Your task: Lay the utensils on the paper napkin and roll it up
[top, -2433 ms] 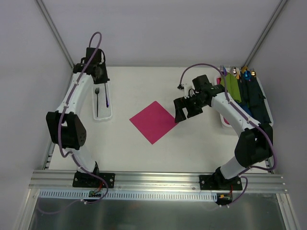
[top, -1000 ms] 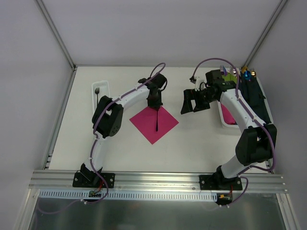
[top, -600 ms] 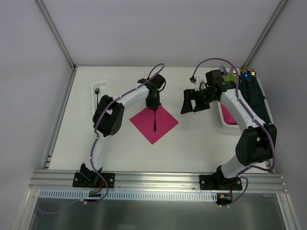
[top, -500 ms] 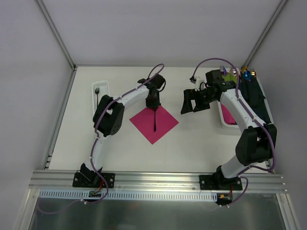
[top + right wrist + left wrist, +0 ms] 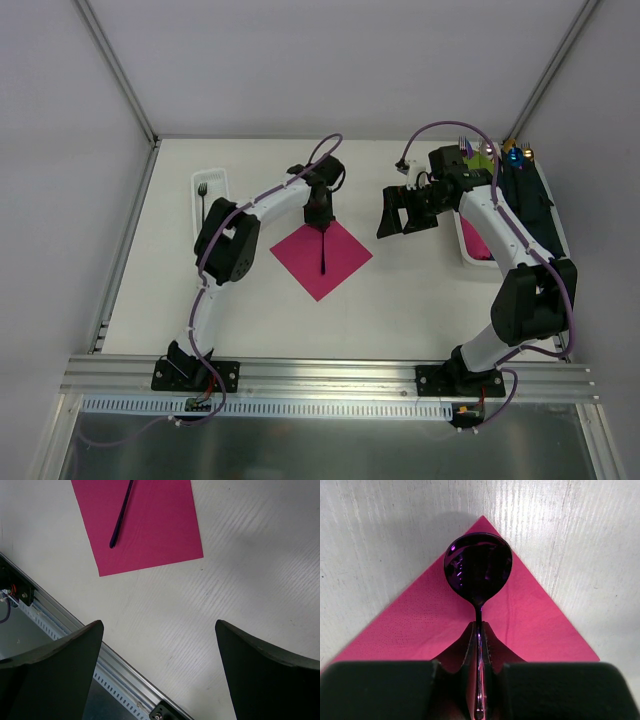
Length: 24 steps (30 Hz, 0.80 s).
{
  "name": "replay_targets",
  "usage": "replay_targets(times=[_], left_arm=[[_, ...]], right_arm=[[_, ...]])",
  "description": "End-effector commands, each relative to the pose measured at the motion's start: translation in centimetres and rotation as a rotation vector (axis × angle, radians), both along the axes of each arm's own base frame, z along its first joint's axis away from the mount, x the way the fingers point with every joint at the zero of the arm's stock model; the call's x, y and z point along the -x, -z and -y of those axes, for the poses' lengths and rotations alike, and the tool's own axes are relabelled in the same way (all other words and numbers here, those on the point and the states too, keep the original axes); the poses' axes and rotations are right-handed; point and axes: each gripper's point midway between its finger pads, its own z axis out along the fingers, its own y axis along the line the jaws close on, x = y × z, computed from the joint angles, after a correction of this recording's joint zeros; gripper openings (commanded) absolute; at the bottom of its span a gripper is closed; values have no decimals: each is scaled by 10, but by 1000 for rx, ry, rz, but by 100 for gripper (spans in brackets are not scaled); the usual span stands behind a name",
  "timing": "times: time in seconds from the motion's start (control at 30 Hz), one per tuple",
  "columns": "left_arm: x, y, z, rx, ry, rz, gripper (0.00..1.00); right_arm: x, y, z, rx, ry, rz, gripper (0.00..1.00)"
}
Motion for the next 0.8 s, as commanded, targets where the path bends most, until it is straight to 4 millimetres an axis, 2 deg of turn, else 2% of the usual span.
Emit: replay_targets(times=[0.0, 0.3, 0.77], left_arm=[[-8, -3, -1, -3, 10, 14, 4], [-7, 1, 3, 5, 29, 4, 5], [-12, -5, 8, 19, 45, 20, 7]], right_arm=[[-3, -9, -2, -23, 1, 13, 99], [-2, -8, -2, -23, -1, 9, 99], [-3, -6, -3, -26, 0, -1, 99]])
